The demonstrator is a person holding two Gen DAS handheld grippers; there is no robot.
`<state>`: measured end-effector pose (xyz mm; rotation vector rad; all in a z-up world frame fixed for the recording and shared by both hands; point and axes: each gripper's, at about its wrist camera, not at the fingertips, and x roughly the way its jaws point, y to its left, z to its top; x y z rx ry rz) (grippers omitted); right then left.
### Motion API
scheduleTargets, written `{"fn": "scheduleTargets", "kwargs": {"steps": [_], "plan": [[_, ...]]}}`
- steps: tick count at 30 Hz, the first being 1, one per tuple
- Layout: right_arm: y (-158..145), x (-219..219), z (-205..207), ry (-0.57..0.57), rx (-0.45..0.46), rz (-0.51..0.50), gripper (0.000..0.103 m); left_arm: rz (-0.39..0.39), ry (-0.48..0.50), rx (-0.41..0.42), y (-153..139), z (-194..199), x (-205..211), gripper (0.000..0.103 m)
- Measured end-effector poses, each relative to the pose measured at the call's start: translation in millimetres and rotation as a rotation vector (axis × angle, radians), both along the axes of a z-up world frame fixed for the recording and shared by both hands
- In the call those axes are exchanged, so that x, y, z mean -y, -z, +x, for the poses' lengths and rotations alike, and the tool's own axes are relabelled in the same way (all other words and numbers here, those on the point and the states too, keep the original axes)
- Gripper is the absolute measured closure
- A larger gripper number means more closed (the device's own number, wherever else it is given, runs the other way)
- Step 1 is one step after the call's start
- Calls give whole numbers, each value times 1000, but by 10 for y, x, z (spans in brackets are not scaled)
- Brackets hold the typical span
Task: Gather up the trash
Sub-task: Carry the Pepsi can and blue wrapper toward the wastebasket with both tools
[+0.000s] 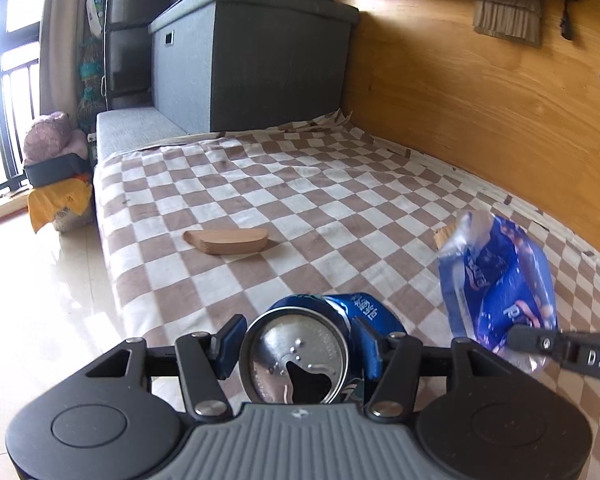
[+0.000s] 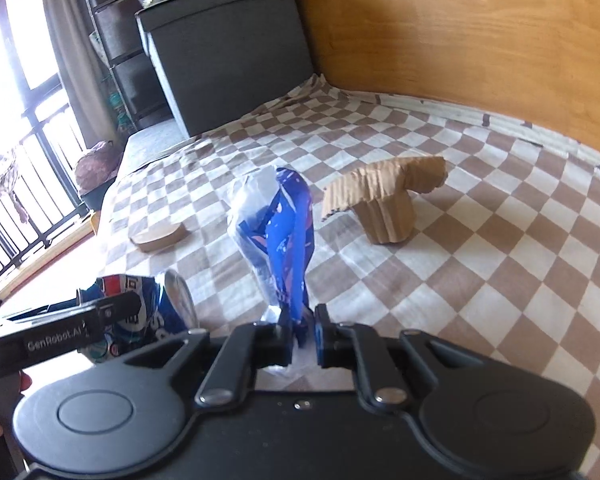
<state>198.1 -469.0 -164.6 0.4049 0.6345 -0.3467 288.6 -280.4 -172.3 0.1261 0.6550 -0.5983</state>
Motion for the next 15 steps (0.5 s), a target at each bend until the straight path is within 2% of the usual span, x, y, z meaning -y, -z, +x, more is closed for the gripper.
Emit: {"fn": "scheduleTargets", "kwargs": {"steps": [4,7,13,15], "plan": [[-84,-129,-67,-11,-4,-28,93,-16,0,-1,-36,-121,-154,45],[-100,-198,-125,-14,-13,-38,93,-55,7,-48,2,-199,-255,45],[-42,-333,-212,-35,-33,-16,93,-92,59,-167,325,-379,-293,45],[-40,-377,-233,-50,-28,-12,93,-118,45,-166,397,-413,-323,44]]}}
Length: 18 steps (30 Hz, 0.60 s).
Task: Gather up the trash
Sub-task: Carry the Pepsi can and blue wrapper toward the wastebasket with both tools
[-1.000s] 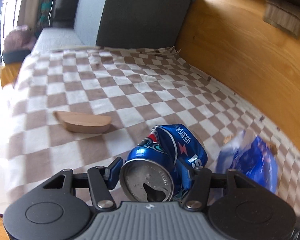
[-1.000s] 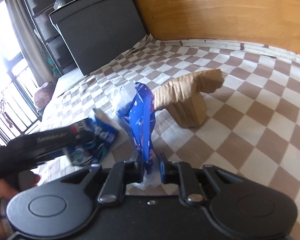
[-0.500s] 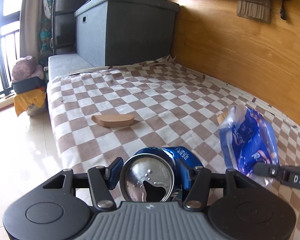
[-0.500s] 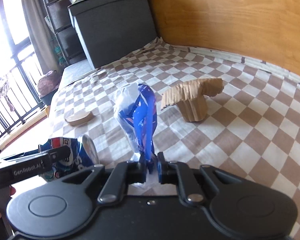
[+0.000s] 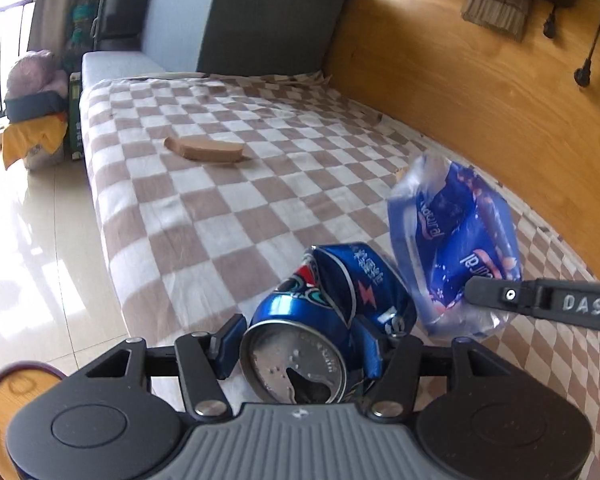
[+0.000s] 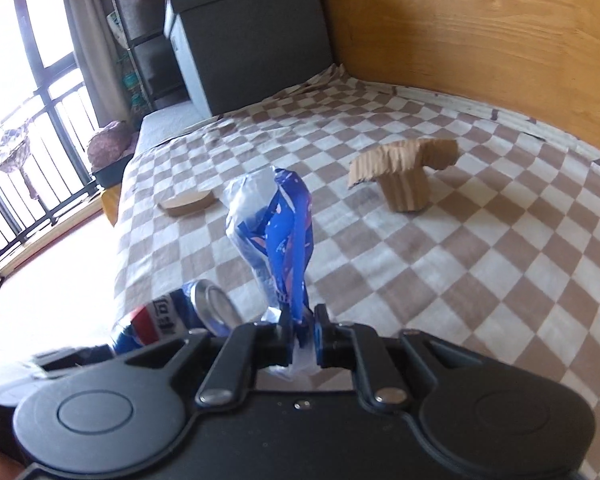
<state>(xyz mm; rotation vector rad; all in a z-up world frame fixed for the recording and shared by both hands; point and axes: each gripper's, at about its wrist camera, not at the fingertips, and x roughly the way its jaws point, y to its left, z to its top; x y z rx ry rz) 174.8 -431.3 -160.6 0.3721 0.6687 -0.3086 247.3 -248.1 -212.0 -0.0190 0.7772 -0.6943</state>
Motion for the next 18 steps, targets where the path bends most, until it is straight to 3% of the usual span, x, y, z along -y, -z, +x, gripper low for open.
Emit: {"fn": "scheduleTargets", "kwargs": {"steps": [7,12,14,16,18], "plan": [[43,-52,93,-45,-12,-20,93,-57,-10,-31,78,41,-34,34],[138,-55,100,-52,-30,2,93,-93,6,-43,110,118,-22,34],[176,-60,110,-52,-35,9,93,-105,19,-48,122,138,-7,35],[191,-64,116,-52,-38,9,93,-125,35,-59,122,152,2,44],[192,-62,120,-52,-39,8,93,-111,34,-51,98,134,30,45]]}}
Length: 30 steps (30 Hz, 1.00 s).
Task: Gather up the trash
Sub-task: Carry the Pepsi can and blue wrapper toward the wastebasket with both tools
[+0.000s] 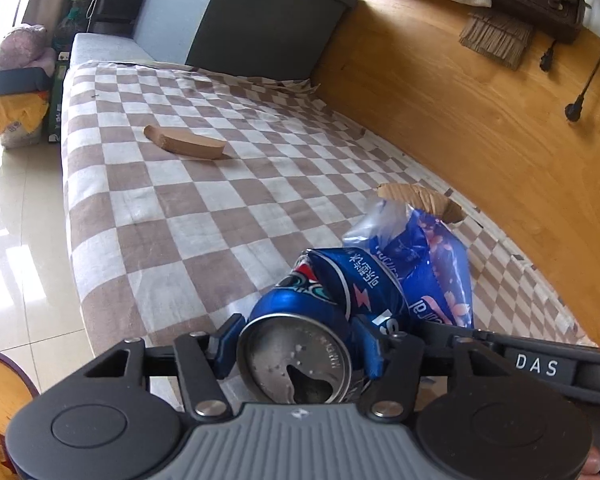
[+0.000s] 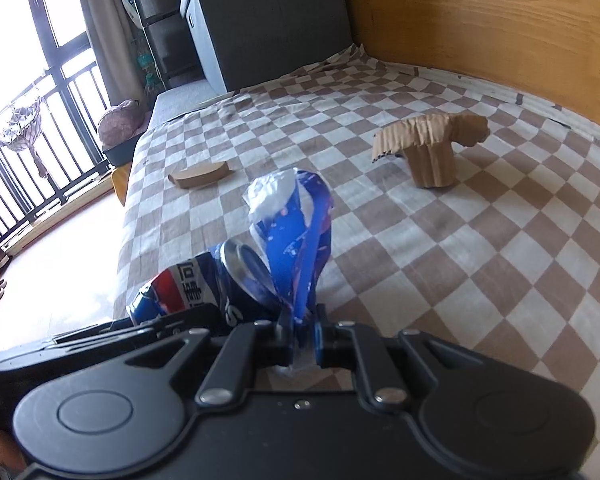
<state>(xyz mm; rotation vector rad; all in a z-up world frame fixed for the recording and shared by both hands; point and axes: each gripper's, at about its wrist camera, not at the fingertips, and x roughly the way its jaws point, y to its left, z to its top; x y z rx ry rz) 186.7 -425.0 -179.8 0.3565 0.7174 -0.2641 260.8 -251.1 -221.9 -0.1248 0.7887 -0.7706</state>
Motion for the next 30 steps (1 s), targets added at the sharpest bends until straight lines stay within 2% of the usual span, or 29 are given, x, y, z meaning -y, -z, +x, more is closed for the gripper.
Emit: {"fn": "scheduleTargets", "kwargs": {"steps": [6,15,22,30], "plan": [[-84,21,-44,20,6,-24,93,72,-49,117,-193,-125,13,45],[-410,-55,-110,21,55,-76,94,148,-160,218,-560,-71,-172,45],[-589,-265,-49,-8,78,-114,94,165,-222,237,-749,-45,-451,45],[-671,-722,246,-90,86,-133,94,182,-318,233,-811,21,-1069,45]]}}
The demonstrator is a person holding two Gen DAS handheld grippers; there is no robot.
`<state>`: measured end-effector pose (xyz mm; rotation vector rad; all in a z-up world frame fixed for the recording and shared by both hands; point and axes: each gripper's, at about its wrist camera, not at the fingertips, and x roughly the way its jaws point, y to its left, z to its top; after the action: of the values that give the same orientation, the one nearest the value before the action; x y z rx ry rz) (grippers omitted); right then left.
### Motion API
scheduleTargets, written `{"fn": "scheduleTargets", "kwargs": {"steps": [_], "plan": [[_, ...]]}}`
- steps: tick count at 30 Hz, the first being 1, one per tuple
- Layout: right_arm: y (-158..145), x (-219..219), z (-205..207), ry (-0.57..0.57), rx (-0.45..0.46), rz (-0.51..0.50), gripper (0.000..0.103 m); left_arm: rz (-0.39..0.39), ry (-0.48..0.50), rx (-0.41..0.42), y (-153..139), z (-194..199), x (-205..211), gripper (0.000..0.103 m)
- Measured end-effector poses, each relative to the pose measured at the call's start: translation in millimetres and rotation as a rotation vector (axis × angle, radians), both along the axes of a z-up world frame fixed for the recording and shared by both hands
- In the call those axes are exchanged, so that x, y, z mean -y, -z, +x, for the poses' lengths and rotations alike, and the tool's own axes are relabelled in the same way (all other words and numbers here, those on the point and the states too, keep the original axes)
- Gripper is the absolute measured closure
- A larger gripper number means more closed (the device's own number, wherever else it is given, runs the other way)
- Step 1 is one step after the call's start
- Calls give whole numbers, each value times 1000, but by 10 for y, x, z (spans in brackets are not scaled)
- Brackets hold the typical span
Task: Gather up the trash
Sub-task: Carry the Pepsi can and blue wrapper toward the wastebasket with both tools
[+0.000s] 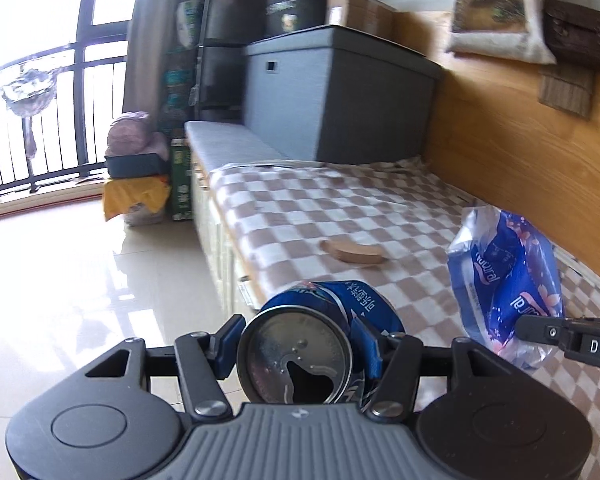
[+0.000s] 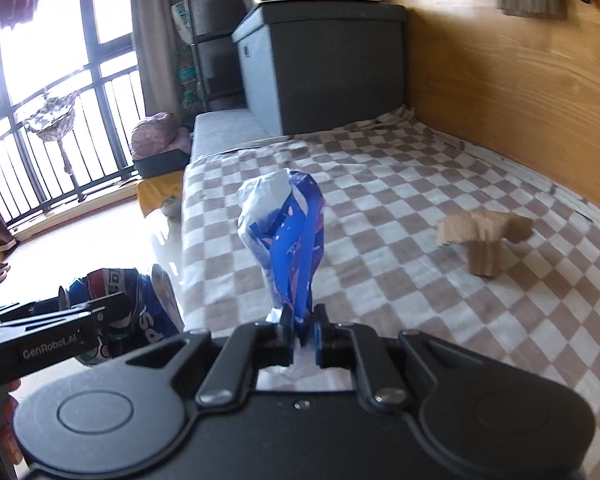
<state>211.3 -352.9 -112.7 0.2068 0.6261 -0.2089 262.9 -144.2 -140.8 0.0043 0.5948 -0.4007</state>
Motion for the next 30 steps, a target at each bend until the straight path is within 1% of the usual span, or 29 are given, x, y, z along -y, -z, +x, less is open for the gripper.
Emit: {"fn": "scheduleTargets", "kwargs": {"steps": [6,11,15,21,27,30], "plan": [[16,-521,292,-95,-8,-3,94,-2,-90,-12,67,86,-588,45],[163,-1007,521,-182,-40,7,94,7,-172,-30,206,154,-1067,45],[393,-1389,699,-246,-93,22,94,15,-239,-77,430,239,-1420,45],[810,-1886,919,-327,-186,3,94,15,-326,-159,833,361,-1840,45],[1251,-2172,1142,-374,-284,-24,94,-3,-390,-257,1272,533,-2088,45],[1433,-2262,1303,-384,-322,-9,94,-4,-407,-295,1484,637,-2163,45]]}}
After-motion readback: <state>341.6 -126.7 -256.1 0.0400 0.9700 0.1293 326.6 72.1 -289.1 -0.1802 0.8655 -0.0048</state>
